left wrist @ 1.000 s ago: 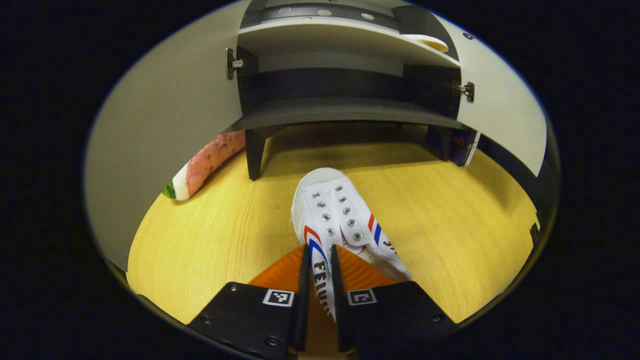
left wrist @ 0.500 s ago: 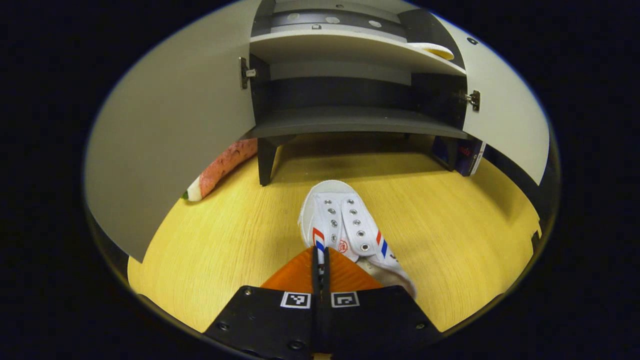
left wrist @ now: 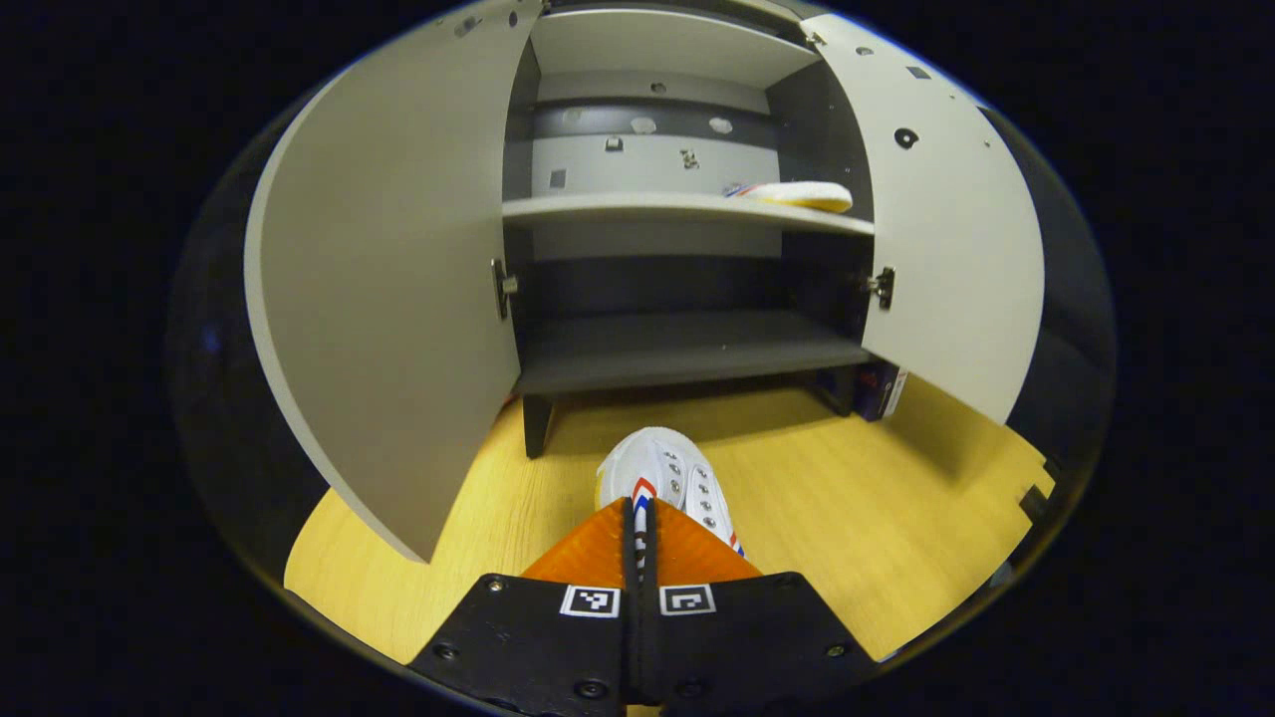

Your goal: Grab one shoe with the right hand and put it into the shoe cabinet, grab the other shoe with the left hand and put it into the shoe cabinet; then close the right door with the right hand and the left door with the left hand.

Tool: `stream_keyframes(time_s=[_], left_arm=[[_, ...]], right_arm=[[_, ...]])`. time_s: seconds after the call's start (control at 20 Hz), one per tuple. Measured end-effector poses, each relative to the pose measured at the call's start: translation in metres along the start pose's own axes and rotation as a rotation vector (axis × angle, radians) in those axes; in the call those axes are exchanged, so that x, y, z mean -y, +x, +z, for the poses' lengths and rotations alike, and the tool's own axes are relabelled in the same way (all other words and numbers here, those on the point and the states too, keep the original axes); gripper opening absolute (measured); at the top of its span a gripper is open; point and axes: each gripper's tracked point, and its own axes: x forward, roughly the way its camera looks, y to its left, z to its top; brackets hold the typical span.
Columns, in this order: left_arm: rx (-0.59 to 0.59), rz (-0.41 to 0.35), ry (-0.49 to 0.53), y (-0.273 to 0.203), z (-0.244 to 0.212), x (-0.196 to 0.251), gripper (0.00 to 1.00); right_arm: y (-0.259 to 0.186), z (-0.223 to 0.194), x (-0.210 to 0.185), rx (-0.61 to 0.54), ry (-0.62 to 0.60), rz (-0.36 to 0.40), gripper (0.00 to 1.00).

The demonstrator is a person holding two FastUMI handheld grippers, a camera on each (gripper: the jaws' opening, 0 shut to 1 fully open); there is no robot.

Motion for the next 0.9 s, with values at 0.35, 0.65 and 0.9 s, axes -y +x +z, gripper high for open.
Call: stream_keyframes(time_s=[0.35,0.65,0.9], left_arm=[[-0.095,-0.067,-0.028,0.018,-0.009,-0.012,0.0],[-0.143,-0.027,0.023,0.028,-0.039,-0.026,0.01],[-0.174,-0.1,-0.015,0.029,-0.06,-0.032,0.09]], right_arm=[[0.007,-0.022,-0.001,-0.046,-0.004,0.012,1.0],[0.007,-0.027,-0.009,-0.049,-0.021,0.034,1.0],[0.01,-0.027,-0.01,-0.04,0.002,0.038,1.0]])
